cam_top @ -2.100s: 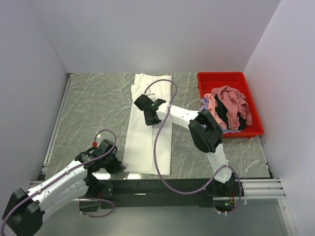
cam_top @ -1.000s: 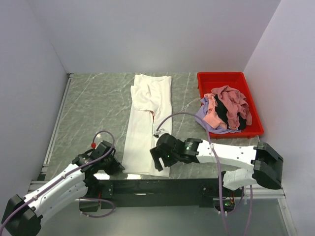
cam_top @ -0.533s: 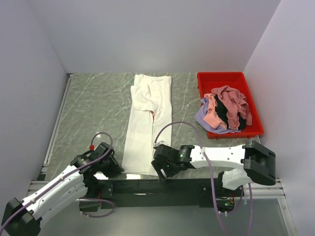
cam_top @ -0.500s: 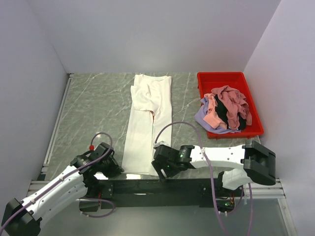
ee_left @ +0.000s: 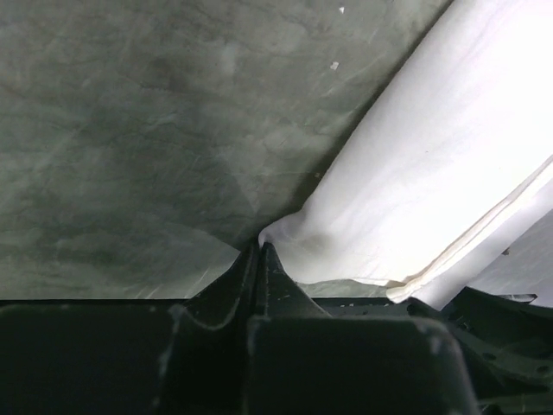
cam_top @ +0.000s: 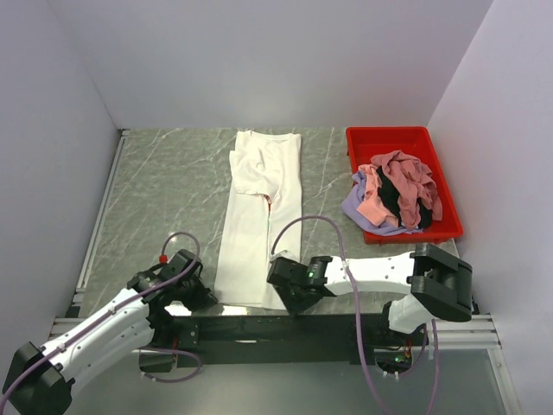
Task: Fold and stack the t-shirts
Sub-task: Fold the tshirt
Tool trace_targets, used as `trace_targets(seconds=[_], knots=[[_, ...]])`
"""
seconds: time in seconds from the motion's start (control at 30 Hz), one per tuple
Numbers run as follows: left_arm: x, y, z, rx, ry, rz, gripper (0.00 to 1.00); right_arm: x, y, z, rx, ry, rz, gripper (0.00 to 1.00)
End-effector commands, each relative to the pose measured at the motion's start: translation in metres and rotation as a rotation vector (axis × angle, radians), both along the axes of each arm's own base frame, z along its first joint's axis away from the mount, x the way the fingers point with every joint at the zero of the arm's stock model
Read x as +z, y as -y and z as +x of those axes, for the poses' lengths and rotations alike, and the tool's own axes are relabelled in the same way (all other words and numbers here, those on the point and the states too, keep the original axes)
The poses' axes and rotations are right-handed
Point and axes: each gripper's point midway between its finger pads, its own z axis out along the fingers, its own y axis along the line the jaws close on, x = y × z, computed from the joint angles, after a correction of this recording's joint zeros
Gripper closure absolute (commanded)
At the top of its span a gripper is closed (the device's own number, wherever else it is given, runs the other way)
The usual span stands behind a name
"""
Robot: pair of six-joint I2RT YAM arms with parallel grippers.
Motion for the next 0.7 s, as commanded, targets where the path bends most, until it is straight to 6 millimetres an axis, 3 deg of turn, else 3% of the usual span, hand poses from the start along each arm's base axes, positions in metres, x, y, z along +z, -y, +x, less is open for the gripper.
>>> trace_targets(seconds=[0.0, 0.03, 0.07, 0.43, 0.67], knots=[[0.004, 0.002, 0.005, -0.014, 0.026, 0.001, 1.0, -0.001, -0.006, 0.005, 0.0, 0.024, -0.006, 0.57], [0.005, 0.002, 0.006, -0.014, 0.03, 0.003, 1.0, -0.001, -0.007, 0.007, -0.004, 0.033, -0.011, 0.7], [0.008, 0.001, 0.007, -0.01, 0.042, 0.002, 1.0, -0.001, -0.006, 0.008, -0.015, 0.034, -0.02, 1.0], [0.041, 0.014, 0.025, -0.008, 0.17, -0.091, 1.0, 0.033, -0.019, 0.029, -0.015, 0.129, 0.043, 1.0], [0.067, 0.018, 0.055, 0.018, 0.252, -0.048, 1.0, 0.066, -0.025, 0.078, -0.104, 0.22, 0.099, 1.0]])
